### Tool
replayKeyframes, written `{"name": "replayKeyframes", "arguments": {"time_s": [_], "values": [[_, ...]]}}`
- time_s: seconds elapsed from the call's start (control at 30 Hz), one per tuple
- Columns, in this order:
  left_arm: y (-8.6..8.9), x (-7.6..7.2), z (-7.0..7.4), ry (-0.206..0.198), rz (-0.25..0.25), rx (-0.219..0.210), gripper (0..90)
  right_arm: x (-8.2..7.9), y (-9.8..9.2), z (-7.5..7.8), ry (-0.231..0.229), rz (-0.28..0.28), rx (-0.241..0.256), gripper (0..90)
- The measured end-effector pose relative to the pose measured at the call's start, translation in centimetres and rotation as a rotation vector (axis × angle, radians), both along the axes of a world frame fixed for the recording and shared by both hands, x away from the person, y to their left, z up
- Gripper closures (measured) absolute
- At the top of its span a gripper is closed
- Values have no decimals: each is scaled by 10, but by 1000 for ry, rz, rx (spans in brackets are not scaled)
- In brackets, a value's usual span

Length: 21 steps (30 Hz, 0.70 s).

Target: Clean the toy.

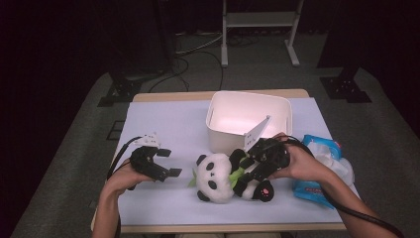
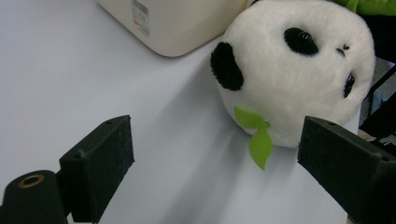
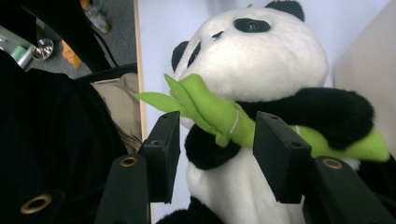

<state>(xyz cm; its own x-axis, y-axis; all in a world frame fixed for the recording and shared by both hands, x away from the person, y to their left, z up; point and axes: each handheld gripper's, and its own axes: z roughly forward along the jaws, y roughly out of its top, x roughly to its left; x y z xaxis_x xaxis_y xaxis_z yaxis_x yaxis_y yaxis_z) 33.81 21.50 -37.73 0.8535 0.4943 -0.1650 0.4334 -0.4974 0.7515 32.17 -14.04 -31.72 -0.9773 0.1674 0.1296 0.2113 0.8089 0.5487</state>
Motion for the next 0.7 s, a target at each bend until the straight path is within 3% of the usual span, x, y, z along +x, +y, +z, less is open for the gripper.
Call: {"name": "replayKeyframes", "arguments": {"time_s": [0.2, 0.47, 0.7], "values": [[1, 0, 0, -2, -3, -2, 97, 1, 13, -8, 0, 22, -30, 494], [1, 0, 0, 2, -2, -3, 96, 3, 16, -8, -16, 30, -38, 493], [2, 1, 0, 2, 2, -6, 96, 13, 8, -1, -11, -9, -18, 502]]}}
